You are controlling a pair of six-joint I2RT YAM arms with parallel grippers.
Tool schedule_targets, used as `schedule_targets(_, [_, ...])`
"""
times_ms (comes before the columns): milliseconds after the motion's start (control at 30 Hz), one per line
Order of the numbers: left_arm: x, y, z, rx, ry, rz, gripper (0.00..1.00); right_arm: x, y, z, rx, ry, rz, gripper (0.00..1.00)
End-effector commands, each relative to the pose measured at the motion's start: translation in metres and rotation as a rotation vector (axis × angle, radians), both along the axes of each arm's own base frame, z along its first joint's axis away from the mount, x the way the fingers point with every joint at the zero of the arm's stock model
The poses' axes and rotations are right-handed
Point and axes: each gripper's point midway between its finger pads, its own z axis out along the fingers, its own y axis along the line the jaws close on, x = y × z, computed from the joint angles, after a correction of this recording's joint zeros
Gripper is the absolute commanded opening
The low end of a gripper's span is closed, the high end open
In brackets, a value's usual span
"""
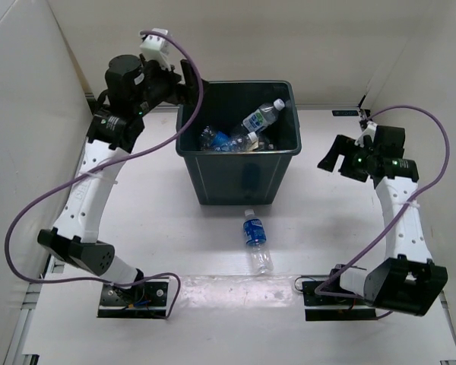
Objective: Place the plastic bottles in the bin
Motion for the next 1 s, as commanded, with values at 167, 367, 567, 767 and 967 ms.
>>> schedule_targets(167, [-0.032, 0.128, -0.040, 0.025, 0.093, 0.495, 1.00, -0.064, 0.061, -0.009, 0.076, -0.031, 0.380, 0.90])
schedule_targets(367, [-0.067, 0.168, -0.125, 0.093, 0.232, 0.591, 1.00, -0.115, 0.098, -0.035, 0.115, 0.025, 0.555, 0.90])
schedule_targets(567, [-0.107, 0.213, -0.189, 0.153, 0.418, 0.751, 1.00, -0.127, 0.122, -0.051, 0.155, 0.087, 0.640, 0.90])
schedule_targets(767, [-0.152, 0.241, -0.209, 0.121, 0.505, 0.848, 1.00, -0.147, 0.129, -0.079, 0.123, 0.151, 0.612, 0.90])
schedule_targets(967, [-0.160, 0.256, -0.204, 0.124, 0.466, 0.887, 1.00, -0.157, 0.136, -0.091, 0.106, 0.205, 0.624, 0.90])
